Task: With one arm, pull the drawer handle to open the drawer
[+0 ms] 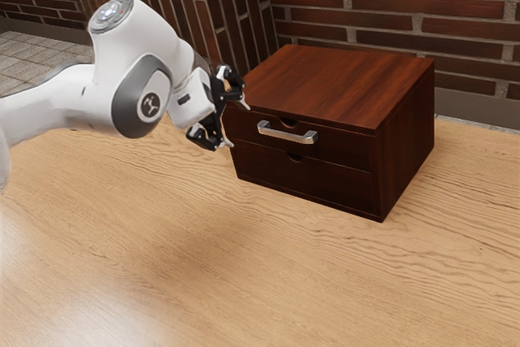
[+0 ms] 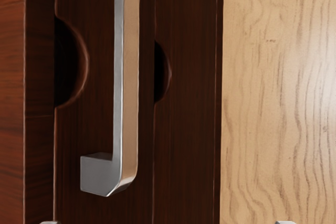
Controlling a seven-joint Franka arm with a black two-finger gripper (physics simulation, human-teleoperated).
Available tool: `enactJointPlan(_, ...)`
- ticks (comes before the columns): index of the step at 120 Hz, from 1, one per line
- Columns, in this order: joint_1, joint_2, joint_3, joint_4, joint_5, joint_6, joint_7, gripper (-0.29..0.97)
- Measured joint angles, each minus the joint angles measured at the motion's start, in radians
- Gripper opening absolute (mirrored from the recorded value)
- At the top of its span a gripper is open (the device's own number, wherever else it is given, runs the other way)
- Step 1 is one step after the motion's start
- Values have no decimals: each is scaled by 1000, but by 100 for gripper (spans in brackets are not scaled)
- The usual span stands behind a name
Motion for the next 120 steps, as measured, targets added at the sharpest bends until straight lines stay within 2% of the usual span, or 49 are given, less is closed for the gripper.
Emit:
enactJointPlan(23, 22, 28, -13, 5, -15, 10, 4, 51)
enactJointPlan(120, 14, 69, -81, 12, -83, 49, 32, 48)
